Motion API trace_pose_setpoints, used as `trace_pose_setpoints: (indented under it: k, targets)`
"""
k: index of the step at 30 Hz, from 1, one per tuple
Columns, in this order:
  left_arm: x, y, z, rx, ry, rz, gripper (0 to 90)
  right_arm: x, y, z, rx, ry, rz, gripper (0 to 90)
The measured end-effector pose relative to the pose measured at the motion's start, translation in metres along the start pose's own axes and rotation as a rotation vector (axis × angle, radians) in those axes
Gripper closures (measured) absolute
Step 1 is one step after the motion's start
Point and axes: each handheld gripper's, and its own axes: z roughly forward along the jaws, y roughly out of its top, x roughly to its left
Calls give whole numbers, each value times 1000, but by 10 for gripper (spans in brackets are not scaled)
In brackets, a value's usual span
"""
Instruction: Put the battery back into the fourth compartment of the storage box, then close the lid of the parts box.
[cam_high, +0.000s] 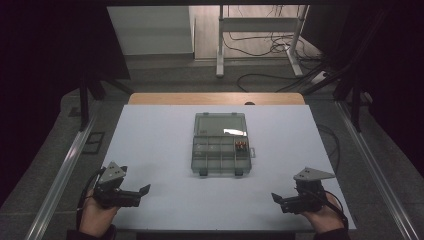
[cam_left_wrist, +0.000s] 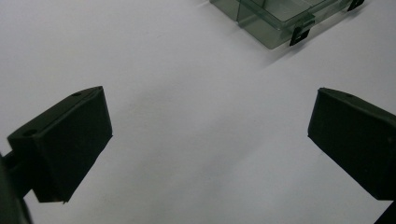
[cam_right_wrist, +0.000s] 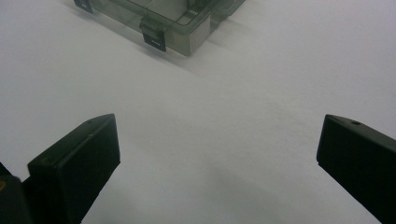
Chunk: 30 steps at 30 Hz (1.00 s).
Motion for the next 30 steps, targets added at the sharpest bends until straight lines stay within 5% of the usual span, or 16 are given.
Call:
trace_pose_setpoints:
  k: [17,30]
  targets:
    - [4,-1,0,-25,20,16,17,1,4,0,-28,-11,-16,0]
    - [8,1,3,-41,-15,1,28,4,17,1,-63,-7,-42,0]
